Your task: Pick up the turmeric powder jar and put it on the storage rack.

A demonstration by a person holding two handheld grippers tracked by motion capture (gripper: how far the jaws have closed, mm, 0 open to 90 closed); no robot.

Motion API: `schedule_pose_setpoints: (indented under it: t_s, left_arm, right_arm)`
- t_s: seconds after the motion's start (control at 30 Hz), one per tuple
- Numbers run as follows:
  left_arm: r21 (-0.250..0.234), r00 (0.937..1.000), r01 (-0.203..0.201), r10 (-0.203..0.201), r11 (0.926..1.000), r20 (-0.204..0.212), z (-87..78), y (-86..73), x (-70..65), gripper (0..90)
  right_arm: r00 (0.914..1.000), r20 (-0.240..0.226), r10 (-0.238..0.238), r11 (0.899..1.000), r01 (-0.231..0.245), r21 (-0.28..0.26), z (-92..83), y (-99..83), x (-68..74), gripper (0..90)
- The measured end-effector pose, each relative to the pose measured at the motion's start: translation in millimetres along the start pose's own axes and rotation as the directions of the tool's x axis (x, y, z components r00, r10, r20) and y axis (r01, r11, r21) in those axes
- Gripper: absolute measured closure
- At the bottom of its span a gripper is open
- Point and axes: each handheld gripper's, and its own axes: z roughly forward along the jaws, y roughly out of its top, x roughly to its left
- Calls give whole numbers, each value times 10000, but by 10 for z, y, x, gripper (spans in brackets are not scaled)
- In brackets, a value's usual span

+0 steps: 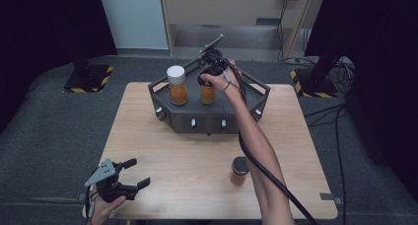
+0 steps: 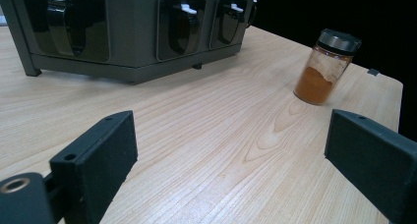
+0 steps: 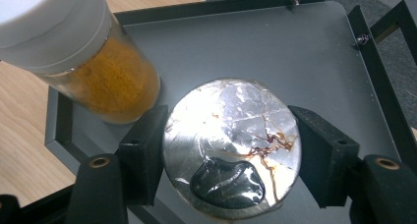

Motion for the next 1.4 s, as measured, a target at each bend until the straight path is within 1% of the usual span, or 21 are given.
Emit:
schedule_pose_setpoints:
  t_s: [0.23,0.5,0.63,0.93,1.07,1.1,1.13,1.2,1.27,1.33,1.37,1.4]
  left_arm:
    - [10,10000,-24,24,10000,10,-1,3,-2,47]
    - [20,10000,-39,39,10000,11,2,4,-4,47]
    - [28,10000,-35,35,10000,-3,4,5,-6,47]
    - [34,10000,-36,36,10000,-1,5,6,-5,47]
    - [36,10000,-24,24,10000,-1,6,5,-4,47]
    - [42,10000,-27,27,10000,4,6,6,-3,47]
    - [39,10000,-27,27,10000,8,7,6,-4,47]
    - [55,10000,-45,45,10000,13,8,9,-7,47]
    - [62,10000,-51,51,10000,10,9,10,-9,47]
    - [63,10000,-40,40,10000,14,10,9,-7,47]
    - [73,10000,-42,41,10000,13,11,10,-6,47]
    - [73,10000,-42,41,10000,13,11,10,-6,47]
  right_arm:
    - [10000,-15,56,10000,-56,16,45,-23,-6,345]
    - [10000,20,27,9999,-26,-125,56,-50,5,345]
    - [9999,32,-108,9999,108,-121,57,-53,15,344]
    - [10000,12,-78,9998,78,-165,58,-69,15,337]
    - [10000,-30,-41,9991,40,-426,32,-103,0,175]
    - [10000,-62,-69,9982,65,-596,17,-125,-5,141]
    - [10000,-88,-31,9973,24,-732,-7,-141,-10,129]
    - [10000,13,23,9961,-22,-879,-61,-152,-2,94]
    - [9999,-73,131,9930,-139,-1176,-125,-185,-19,87]
    - [10000,-22,86,9899,-88,-1415,-203,-210,-19,70]
    - [10000,-30,61,9891,-65,-1474,-244,-215,-23,75]
    - [10000,50,-64,9889,71,-1487,-298,-216,-15,85]
